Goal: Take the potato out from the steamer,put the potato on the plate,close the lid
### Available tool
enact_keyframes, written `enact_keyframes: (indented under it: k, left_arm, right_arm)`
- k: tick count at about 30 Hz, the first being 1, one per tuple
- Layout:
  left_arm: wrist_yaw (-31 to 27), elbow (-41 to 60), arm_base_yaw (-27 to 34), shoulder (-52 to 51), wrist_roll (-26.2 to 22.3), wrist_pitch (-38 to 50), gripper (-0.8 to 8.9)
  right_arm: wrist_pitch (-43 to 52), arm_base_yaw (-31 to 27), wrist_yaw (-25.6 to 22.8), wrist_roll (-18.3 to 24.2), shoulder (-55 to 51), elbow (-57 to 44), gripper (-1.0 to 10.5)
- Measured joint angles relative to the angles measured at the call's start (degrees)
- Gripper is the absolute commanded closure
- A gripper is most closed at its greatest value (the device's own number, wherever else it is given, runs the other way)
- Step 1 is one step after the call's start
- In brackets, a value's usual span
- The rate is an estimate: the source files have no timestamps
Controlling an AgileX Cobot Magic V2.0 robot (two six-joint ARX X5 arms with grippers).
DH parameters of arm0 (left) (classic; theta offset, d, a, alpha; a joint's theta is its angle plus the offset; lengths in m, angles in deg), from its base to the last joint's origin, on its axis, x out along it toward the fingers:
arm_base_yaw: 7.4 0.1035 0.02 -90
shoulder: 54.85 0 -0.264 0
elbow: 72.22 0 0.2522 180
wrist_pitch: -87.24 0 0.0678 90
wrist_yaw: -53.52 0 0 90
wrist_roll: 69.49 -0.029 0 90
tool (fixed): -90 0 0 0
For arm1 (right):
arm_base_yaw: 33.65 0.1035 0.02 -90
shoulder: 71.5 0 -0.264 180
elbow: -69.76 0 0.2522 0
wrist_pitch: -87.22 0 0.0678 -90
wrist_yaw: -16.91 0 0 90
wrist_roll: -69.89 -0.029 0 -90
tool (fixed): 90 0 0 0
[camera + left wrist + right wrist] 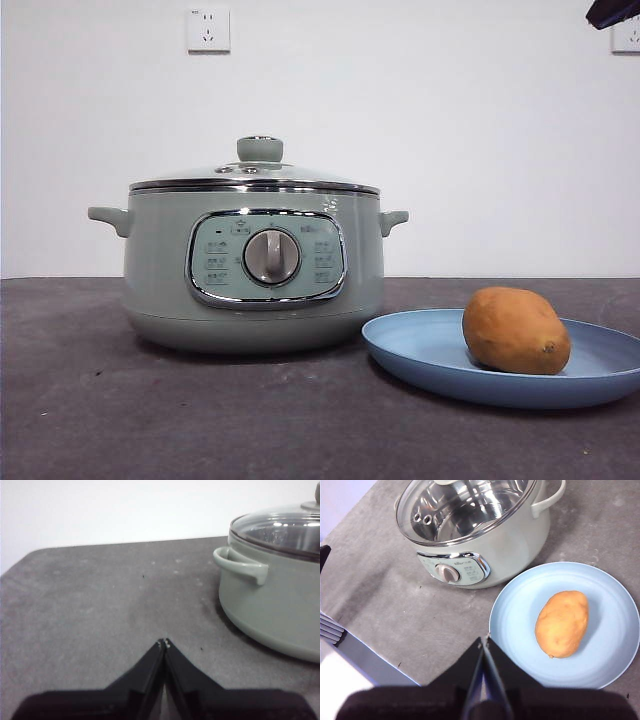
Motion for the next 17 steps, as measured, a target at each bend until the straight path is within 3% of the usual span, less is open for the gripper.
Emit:
enact_keyframes:
  k: [17]
  left_arm:
    - [-0.02, 0.00, 0.00, 0.33, 0.42, -1.27, 8.17]
  right_arm:
    - [0.00, 0.00, 0.00, 0.00, 0.02, 0.00, 9.5]
